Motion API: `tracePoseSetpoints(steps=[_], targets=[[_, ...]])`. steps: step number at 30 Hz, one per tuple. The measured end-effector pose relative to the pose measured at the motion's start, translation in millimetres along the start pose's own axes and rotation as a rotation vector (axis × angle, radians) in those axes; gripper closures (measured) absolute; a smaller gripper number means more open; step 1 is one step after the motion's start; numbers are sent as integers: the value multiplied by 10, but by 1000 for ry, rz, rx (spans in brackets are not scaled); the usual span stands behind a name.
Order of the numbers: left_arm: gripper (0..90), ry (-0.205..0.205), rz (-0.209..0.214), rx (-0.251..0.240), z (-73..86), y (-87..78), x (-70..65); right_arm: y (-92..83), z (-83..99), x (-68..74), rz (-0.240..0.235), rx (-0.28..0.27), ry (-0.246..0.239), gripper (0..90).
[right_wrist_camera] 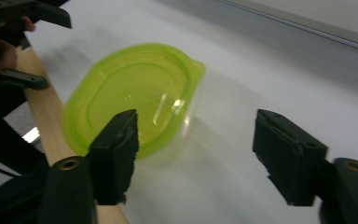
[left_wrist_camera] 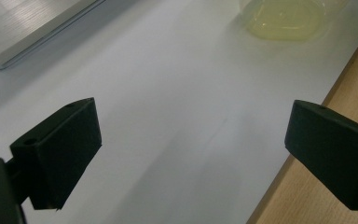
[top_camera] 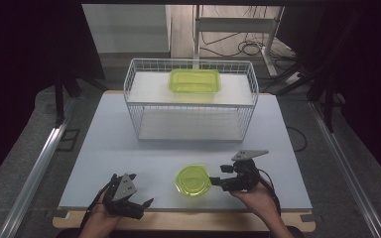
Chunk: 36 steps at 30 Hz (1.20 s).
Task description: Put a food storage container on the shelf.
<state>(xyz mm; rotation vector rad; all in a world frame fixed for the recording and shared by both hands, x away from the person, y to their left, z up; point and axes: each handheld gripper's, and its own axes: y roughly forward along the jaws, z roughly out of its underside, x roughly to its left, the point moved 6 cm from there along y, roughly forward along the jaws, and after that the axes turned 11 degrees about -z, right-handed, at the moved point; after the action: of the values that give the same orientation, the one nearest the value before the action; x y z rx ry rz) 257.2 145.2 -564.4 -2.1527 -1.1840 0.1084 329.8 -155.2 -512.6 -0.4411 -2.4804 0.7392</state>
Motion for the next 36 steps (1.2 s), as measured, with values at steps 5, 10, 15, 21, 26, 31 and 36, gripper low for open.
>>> tracePoseSetpoints(steps=[5,10,15,21,26,31,36], targets=[[36,4,-2,2,4,2,4,127,-56,-48,-47,38,30,461],[36,12,-2,5,8,-1,3,222,-110,-151,-111,55,105,568],[36,13,-5,4,10,-2,9,277,-125,-199,-170,77,154,643],[36,22,-2,8,11,-1,4,302,-103,-223,-243,88,241,745],[36,17,-5,4,8,-2,2,300,-107,-193,-277,96,272,803],[36,18,-8,5,9,-3,4,291,-133,-143,-326,82,297,817],[36,18,-9,4,9,-5,7,262,-152,-141,-310,65,290,821]])
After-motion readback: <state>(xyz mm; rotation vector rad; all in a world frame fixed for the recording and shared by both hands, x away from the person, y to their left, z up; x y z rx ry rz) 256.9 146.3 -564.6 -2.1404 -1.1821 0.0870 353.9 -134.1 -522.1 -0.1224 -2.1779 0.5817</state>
